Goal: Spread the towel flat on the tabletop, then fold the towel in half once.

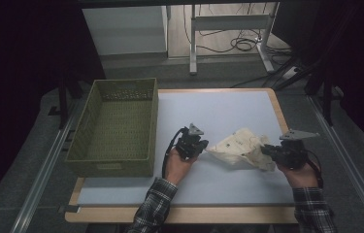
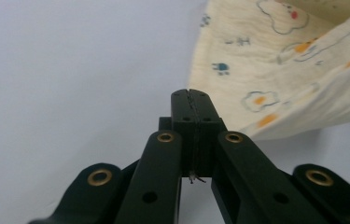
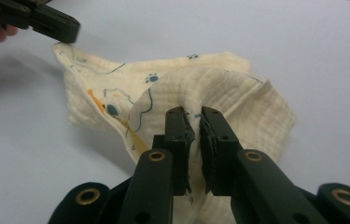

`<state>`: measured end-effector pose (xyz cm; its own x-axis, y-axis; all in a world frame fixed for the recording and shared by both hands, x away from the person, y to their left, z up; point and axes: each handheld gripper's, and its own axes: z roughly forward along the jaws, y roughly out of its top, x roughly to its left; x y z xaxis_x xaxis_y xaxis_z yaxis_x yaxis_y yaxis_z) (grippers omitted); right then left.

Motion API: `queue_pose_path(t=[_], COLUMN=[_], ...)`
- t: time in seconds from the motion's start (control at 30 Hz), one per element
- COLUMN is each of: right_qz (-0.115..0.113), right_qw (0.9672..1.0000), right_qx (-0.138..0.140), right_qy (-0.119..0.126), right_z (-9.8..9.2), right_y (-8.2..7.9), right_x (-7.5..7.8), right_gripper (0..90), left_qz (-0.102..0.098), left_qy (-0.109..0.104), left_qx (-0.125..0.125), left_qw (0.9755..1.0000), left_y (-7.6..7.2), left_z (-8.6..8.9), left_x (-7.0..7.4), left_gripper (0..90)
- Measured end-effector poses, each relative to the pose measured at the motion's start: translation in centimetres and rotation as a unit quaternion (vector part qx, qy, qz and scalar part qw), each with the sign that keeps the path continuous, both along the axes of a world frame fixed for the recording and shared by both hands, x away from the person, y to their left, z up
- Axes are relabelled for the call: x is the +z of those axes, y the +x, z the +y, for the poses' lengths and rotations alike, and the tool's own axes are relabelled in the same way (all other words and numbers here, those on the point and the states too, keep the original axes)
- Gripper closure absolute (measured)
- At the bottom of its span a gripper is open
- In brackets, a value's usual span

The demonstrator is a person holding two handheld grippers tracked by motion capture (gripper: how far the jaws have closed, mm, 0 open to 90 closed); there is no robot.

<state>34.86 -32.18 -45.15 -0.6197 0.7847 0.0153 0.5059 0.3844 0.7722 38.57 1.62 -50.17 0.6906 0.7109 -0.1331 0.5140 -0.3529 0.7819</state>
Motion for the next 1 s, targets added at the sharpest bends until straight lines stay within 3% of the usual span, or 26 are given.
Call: queue_pose_path(t=[0.1, 0.2, 0.3, 0.4, 0.57, 0.63, 0.73, 0.8, 0.93, 1.0], right_qz=[0.003, 0.004, 0.006, 0.008, 0.009, 0.01, 0.011, 0.012, 0.014, 0.011], right_qw=[1.0, 1.0, 0.9999, 0.9998, 0.9996, 0.9995, 0.9995, 0.9995, 0.9997, 0.9999], right_qx=[0.0, 0.004, 0.013, 0.02, 0.027, 0.028, 0.029, 0.028, 0.021, 0.008], right_qy=[0.006, 0.006, 0.002, 0.002, 0.003, 0.004, 0.004, 0.003, -0.005, -0.006], right_z=[-0.3, 0.1, 0.8, 1.3, 1.9, 2.1, 2.1, 2.1, 1.6, 0.9], right_y=[0.0, 0.0, 0.1, 0.2, 0.3, 0.3, 0.3, 0.4, 0.3, 0.2], right_x=[0.1, -0.1, -0.3, -0.4, -0.5, -0.5, -0.6, -0.7, -0.9, -0.9], right_gripper=[80.8, 80.7, 80.0, 79.4, 78.7, 78.4, 78.4, 78.5, 77.3, 72.6], left_qz=[-0.001, -0.002, 0.003, 0.008, 0.008, 0.013, 0.028, 0.024, 0.015, 0.02], left_qy=[-0.013, -0.029, -0.062, -0.062, -0.022, -0.008, -0.008, 0.002, -0.007, -0.018], left_qx=[-0.009, -0.042, -0.086, -0.116, -0.138, -0.137, -0.148, -0.153, -0.153, -0.166], left_qw=[0.9999, 0.9987, 0.9944, 0.9913, 0.9902, 0.9904, 0.9886, 0.9879, 0.988, 0.9857], left_y=[-0.1, -0.3, -0.6, -0.8, -1.0, -0.9, -1.0, -1.4, -1.7, -2.1], left_z=[0.0, -1.1, -2.5, -4.0, -6.6, -7.1, -7.6, -7.8, -7.4, -7.0], left_x=[0.0, 0.1, 0.1, -0.2, -1.3, -1.8, -2.4, -2.5, -2.0, -1.8], left_gripper=[90.0, 72.9, 56.3, 46.5, 45.3, 52.0, 60.1, 64.6, 53.0, 49.9])
